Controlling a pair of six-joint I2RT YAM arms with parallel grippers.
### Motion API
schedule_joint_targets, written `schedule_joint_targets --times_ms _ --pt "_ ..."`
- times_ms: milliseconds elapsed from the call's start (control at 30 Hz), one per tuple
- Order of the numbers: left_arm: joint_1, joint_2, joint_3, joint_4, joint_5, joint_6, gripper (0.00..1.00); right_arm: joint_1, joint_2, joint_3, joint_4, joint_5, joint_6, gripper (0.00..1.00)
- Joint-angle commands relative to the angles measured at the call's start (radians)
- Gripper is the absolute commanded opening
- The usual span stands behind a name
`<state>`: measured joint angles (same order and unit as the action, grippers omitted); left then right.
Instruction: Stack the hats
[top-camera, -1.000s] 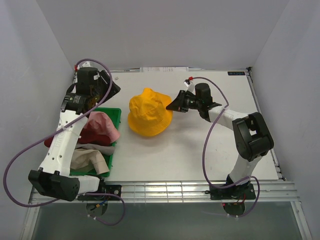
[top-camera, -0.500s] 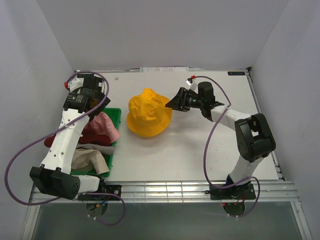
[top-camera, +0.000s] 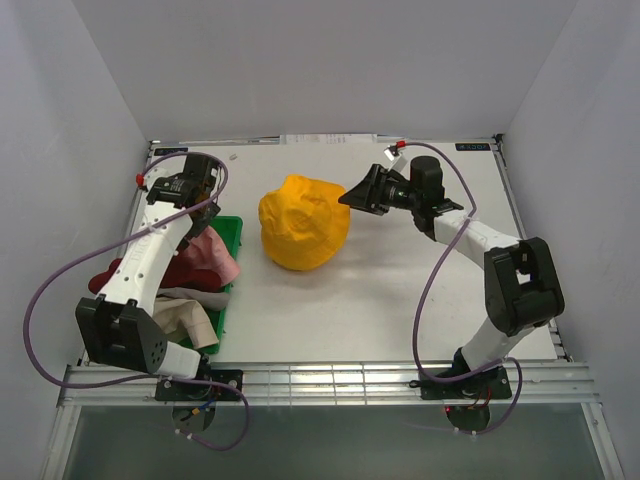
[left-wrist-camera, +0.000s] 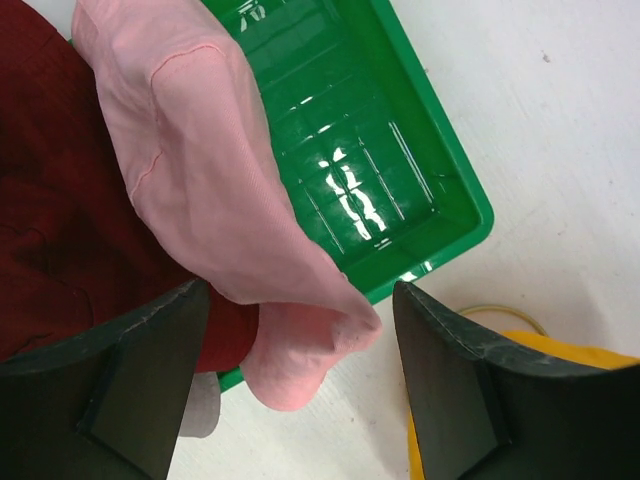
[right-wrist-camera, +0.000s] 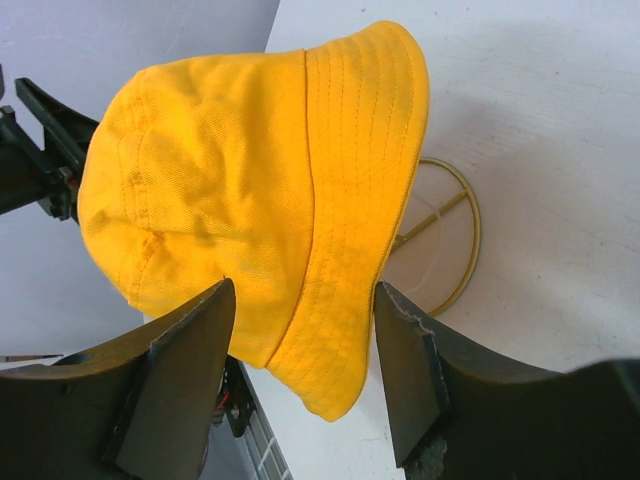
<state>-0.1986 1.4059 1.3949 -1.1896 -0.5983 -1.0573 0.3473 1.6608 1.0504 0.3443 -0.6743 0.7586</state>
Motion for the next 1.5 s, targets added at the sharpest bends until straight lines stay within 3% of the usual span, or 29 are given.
schedule_joint_targets --times_ms 0,33,100,167,200,300,600,800,967,1167,1267,1400,1467 --pt "0.028 -0.004 -0.004 0.010 -0.049 -0.030 0.83 -0.021 -0.058 0.016 0.016 -0.030 0.005 0.64" --pt "0.033 -0.004 -0.002 0.016 -0.038 -0.021 0.81 -0.022 -0.056 0.017 0.010 -0.039 0.004 0.64" --pt "0.041 -0.005 -0.004 0.044 -0.026 0.013 0.64 -0.027 -0.053 0.017 0.005 -0.045 0.004 0.64" --pt "0.042 -0.008 0.001 0.064 -0.011 0.042 0.44 -0.027 -0.047 0.017 -0.013 -0.035 -0.001 0.64" --pt "0.044 -0.010 0.003 0.071 -0.005 0.054 0.26 -0.025 -0.044 0.020 -0.024 -0.031 -0.004 0.64" --pt "0.045 -0.010 0.012 0.100 0.031 0.101 0.00 -0.027 -0.024 0.028 -0.050 -0.027 -0.018 0.64" --pt "0.045 -0.031 0.125 0.142 0.121 0.244 0.00 -0.025 0.030 0.062 -0.113 -0.022 -0.054 0.67" --pt "0.047 -0.021 0.346 0.127 0.111 0.424 0.00 -0.027 0.008 0.106 -0.186 -0.021 -0.085 0.67" --pt "0.047 -0.031 0.499 0.150 0.186 0.526 0.00 -0.027 -0.006 0.148 -0.248 -0.019 -0.102 0.69" --pt "0.045 -0.053 0.599 0.255 0.453 0.574 0.00 -0.025 -0.042 0.169 -0.190 -0.056 0.005 0.72" --pt "0.045 -0.097 0.602 0.350 0.549 0.583 0.00 -0.022 -0.073 0.191 -0.153 -0.068 0.054 0.75" --pt "0.047 -0.145 0.563 0.522 0.823 0.589 0.00 -0.013 -0.105 0.220 -0.074 -0.090 0.181 0.77" --pt "0.047 -0.166 0.523 0.605 0.876 0.559 0.00 -0.005 -0.124 0.240 -0.039 -0.087 0.215 0.79"
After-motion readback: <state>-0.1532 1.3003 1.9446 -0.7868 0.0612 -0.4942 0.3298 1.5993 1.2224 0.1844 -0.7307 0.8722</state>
